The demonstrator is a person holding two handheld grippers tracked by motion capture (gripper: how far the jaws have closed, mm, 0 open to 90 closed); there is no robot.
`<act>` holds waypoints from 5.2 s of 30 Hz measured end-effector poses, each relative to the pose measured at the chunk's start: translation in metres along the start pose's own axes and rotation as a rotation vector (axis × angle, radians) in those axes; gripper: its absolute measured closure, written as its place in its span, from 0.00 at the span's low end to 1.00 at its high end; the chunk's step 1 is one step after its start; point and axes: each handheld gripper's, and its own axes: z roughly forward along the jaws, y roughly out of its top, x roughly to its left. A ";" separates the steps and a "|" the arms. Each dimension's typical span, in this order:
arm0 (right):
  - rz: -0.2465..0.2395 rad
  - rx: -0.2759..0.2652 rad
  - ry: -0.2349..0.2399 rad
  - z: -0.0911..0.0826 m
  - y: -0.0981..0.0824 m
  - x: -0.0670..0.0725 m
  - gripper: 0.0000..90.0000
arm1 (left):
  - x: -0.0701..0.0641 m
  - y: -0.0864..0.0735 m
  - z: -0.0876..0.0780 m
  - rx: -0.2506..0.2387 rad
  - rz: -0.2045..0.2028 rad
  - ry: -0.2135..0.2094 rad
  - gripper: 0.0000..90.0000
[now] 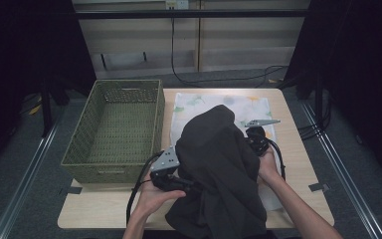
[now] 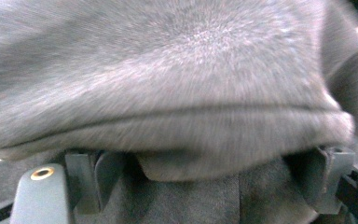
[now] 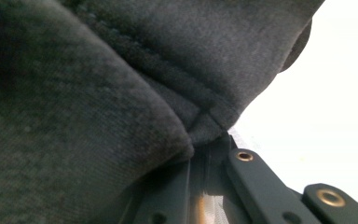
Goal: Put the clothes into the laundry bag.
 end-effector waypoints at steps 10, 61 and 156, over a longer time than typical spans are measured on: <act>0.006 0.006 -0.006 0.001 -0.001 -0.002 0.99 | -0.003 0.014 -0.033 -0.045 0.027 0.009 0.19; 0.010 -0.066 0.014 -0.007 0.013 0.004 1.00 | -0.001 0.019 0.099 0.155 0.145 -0.203 0.79; -0.043 -0.171 0.114 -0.065 0.024 0.057 1.00 | 0.045 0.036 0.104 0.097 -0.066 0.094 0.87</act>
